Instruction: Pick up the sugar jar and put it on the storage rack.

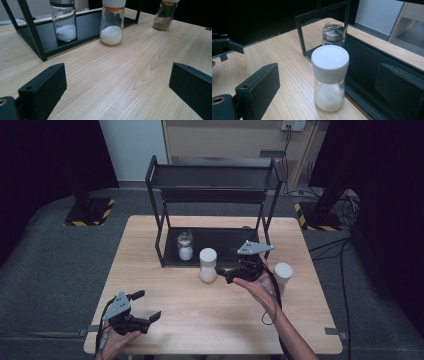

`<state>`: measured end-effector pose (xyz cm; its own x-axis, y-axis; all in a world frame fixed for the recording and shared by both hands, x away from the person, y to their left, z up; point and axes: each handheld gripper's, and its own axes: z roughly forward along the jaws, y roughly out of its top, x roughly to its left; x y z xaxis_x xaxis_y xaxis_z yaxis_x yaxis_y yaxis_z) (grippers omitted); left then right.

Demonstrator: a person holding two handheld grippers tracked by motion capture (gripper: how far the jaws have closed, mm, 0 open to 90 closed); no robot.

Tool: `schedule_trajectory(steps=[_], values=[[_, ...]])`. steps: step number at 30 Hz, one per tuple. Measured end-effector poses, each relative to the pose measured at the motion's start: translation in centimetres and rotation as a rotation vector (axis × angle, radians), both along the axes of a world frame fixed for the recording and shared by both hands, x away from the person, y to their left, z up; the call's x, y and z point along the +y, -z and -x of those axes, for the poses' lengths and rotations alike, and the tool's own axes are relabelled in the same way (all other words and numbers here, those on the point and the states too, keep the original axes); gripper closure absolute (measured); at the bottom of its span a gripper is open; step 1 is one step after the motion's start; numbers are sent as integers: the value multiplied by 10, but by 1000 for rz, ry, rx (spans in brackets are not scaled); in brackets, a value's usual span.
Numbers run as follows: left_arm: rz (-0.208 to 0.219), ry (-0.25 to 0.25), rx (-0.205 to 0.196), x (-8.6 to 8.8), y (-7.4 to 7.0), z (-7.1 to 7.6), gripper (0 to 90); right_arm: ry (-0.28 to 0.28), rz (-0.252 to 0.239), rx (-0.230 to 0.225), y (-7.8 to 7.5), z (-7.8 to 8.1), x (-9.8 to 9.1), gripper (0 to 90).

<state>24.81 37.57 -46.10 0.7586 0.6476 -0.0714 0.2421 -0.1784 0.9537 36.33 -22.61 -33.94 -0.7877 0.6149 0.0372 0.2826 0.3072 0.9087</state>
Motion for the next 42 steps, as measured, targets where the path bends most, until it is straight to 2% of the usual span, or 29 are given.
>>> schedule_trajectory(steps=[11,25,33,42], values=[[3,2,2,0,0,-1,4,-12,9,19,6,-19,20,59],[6,2,3,1,1,-1,4,-22,32,42,21,-42,39,89],[4,3,5,1,1,-1,4,-28,38,45,31,-50,47,136],[5,3,4,1,1,-1,4,-17,17,35,43,-52,53,192]])
